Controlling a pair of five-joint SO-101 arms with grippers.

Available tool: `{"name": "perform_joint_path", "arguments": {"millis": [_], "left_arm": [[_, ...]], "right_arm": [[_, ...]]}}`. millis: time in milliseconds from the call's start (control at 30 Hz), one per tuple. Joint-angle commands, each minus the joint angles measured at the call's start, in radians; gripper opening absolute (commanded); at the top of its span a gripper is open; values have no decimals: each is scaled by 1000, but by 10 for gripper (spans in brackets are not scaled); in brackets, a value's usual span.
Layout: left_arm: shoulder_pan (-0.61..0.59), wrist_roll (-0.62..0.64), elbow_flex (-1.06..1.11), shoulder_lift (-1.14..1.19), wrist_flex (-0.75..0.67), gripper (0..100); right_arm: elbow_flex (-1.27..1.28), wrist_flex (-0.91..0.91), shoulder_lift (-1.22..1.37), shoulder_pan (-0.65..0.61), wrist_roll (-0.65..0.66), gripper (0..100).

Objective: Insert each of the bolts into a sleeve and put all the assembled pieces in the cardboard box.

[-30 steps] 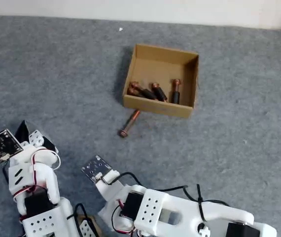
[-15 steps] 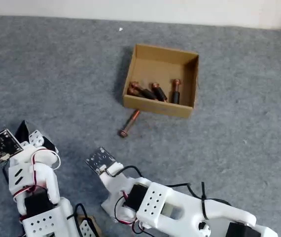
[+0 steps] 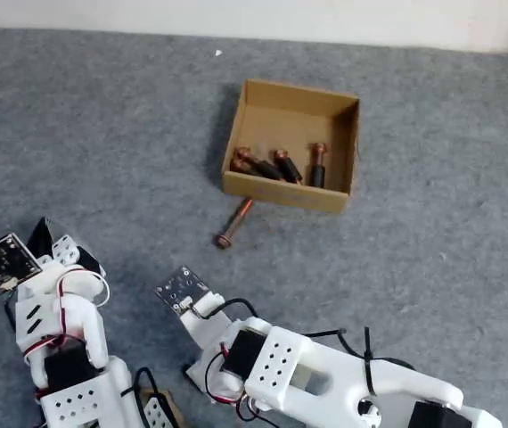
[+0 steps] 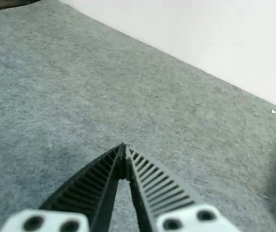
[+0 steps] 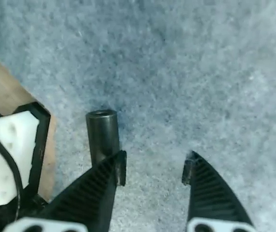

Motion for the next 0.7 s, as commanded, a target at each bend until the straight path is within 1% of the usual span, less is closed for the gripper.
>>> {"name": "perform_joint_path", "arguments": {"millis": [0,67,200,333,667], "left_arm": [[-7,-2,19,-5,-21,7],[-7,-2,19,-5,-21,7],[-7,-2,19,-5,-21,7],[-7,-2,19,-5,-21,7],[-7,-2,19,-5,-21,7]], "right_arm": [[-47,-41,-16,-47,9,180],[-47,-53,-16,-67,-2,180],[-47,-91,-16,-76,-74,180],[-42,-147,-13,-76,-81,180],[39,-153,-13,-76,-77,180]]}}
